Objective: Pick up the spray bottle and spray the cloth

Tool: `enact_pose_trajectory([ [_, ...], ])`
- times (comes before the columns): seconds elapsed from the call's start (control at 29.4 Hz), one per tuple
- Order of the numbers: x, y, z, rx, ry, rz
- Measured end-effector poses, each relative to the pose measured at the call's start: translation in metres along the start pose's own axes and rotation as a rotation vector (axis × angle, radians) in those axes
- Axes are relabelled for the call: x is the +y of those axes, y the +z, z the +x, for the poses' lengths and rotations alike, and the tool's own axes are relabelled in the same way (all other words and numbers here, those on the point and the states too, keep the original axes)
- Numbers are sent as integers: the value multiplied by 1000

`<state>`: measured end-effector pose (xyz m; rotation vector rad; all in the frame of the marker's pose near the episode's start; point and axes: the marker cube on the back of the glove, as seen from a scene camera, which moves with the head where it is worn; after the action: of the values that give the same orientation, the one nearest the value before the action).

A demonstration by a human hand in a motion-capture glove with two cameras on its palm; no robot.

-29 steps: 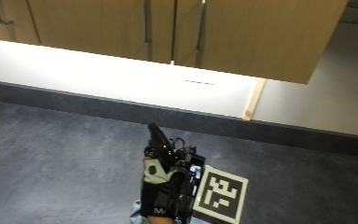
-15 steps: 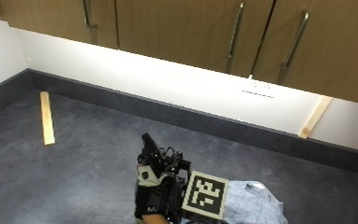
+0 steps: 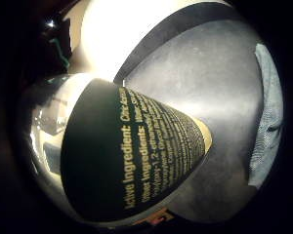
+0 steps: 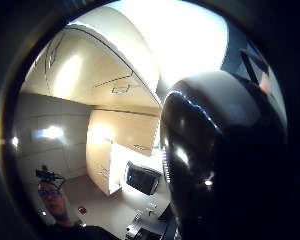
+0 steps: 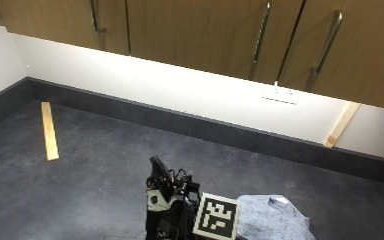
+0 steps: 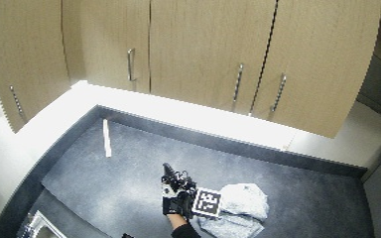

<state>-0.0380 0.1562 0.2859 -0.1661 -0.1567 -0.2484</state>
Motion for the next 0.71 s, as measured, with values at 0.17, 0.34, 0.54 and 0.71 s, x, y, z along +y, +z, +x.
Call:
enact_pose_trajectory([
  [0.17,12,-1,5,36,17,-26],
  [0.34,9,0,6,42,40,-41],
  [0.54,4,-1,7,62,57,-51],
  [0.71,4,-2,10,84,58,-66],
])
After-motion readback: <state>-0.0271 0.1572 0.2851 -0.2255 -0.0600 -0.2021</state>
